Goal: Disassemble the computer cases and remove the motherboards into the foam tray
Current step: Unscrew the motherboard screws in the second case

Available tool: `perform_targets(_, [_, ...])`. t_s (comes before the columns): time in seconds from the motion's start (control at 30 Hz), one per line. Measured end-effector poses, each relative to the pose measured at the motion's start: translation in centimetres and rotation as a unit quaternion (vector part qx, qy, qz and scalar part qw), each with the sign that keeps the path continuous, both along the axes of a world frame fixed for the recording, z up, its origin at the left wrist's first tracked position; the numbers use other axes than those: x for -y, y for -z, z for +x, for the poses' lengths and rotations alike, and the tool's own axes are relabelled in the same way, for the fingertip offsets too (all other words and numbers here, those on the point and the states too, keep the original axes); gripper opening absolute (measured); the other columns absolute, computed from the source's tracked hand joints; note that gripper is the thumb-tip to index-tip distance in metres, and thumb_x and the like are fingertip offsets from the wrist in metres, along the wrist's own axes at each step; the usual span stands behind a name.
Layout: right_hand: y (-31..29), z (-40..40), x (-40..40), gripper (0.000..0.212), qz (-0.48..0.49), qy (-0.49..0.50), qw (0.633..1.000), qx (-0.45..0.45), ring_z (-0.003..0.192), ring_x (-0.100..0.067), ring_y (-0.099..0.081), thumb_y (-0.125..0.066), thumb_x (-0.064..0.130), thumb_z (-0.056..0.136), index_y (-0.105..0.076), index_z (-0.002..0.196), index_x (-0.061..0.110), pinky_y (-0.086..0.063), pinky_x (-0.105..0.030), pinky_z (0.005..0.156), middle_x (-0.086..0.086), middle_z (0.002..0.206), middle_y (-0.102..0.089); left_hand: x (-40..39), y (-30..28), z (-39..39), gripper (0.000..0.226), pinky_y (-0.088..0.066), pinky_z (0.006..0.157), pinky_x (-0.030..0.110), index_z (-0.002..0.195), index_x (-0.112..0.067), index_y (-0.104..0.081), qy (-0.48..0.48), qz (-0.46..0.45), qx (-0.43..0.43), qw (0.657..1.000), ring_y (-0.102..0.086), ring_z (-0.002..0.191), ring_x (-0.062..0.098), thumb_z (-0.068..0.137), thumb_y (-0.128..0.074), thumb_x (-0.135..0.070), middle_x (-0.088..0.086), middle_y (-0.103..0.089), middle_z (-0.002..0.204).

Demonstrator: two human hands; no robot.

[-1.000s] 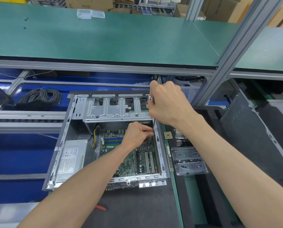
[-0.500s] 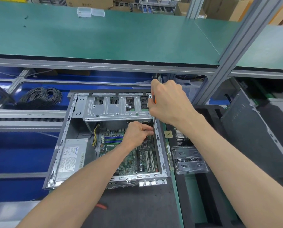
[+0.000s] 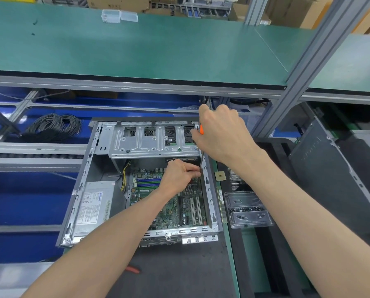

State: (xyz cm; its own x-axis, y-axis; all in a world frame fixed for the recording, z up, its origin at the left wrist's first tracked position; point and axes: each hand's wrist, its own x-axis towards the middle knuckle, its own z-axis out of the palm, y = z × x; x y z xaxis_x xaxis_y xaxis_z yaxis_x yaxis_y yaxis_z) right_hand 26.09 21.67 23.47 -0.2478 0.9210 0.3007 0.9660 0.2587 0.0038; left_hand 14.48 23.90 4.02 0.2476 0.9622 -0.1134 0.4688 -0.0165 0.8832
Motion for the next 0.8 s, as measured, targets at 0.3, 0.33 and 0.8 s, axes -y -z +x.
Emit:
perform_targets(0.3, [0.1, -0.3, 0.7, 0.036, 0.041, 0.052, 0.998, 0.006, 0.079, -0.039, -0.058, -0.067, 0.033, 0.092, -0.039, 0.079, 0.016, -0.032, -0.037, 0.058, 0.003, 0.066, -0.013, 0.7, 0.3, 0.1, 0.017, -0.046, 0.096, 0.011, 0.104, -0.016, -0.079, -0.007, 0.038, -0.004, 0.999, -0.063, 0.093, -0.007, 0.088, -0.074, -0.014, -0.006, -0.076, 0.107])
perform_targets(0.33, [0.2, -0.2, 0.6, 0.035, 0.040, 0.052, 0.998, 0.007, 0.078, -0.039, -0.057, -0.067, 0.030, 0.092, -0.038, 0.079, 0.015, -0.033, -0.037, 0.058, 0.003, 0.066, -0.014, 0.8, 0.4, 0.2, 0.017, -0.047, 0.098, 0.015, 0.104, -0.016, -0.079, -0.007, 0.040, -0.002, 0.999, -0.063, 0.094, -0.006, 0.088, -0.074, -0.014, -0.005, -0.076, 0.107])
perform_targets(0.8, [-1.0, -0.6, 0.1, 0.030, -0.061, 0.018, 0.998, 0.010, 0.075, -0.033, -0.036, -0.061, 0.023, 0.091, -0.035, 0.080, 0.012, -0.034, -0.040, 0.061, 0.000, 0.069, -0.020, 1.1, 0.7, 0.0, 0.017, -0.047, 0.102, 0.021, 0.106, -0.018, -0.078, 0.000, 0.050, 0.005, 0.999, -0.064, 0.098, -0.006, 0.090, -0.072, -0.017, -0.006, -0.075, 0.108])
